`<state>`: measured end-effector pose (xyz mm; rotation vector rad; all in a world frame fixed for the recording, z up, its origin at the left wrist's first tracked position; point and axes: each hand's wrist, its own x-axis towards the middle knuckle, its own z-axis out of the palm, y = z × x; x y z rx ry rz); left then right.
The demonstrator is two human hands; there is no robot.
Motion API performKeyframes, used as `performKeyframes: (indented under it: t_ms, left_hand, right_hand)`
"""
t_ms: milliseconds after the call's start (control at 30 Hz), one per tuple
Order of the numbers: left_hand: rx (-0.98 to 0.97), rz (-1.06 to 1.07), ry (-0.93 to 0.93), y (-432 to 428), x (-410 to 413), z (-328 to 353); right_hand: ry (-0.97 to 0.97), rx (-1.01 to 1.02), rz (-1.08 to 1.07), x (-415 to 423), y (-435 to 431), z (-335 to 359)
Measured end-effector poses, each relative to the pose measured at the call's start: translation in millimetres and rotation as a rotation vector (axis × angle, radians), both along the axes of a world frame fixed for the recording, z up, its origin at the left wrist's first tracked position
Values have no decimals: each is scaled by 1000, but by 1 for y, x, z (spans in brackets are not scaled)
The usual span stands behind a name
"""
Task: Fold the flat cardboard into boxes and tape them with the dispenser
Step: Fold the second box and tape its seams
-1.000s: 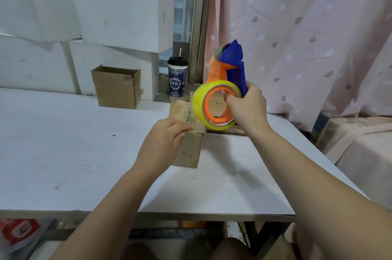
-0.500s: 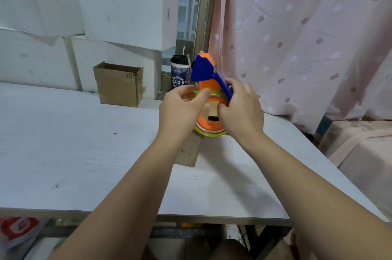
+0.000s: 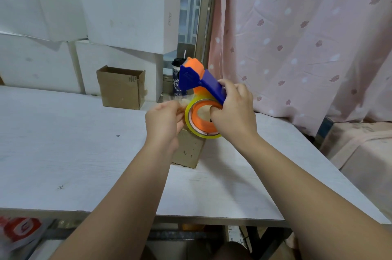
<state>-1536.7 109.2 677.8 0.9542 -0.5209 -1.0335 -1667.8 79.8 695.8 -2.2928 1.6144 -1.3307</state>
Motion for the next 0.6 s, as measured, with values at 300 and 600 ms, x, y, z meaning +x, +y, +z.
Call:
performKeyframes:
  t_ms: [300,600]
  left_hand:
    - [66,221,-477,2,25,-20]
    - [193,99,-237,7,25,-41]
  right_hand:
    - [-57,97,150,-5,-2,-2]
    - [-364,274,292,-1,-1,-18]
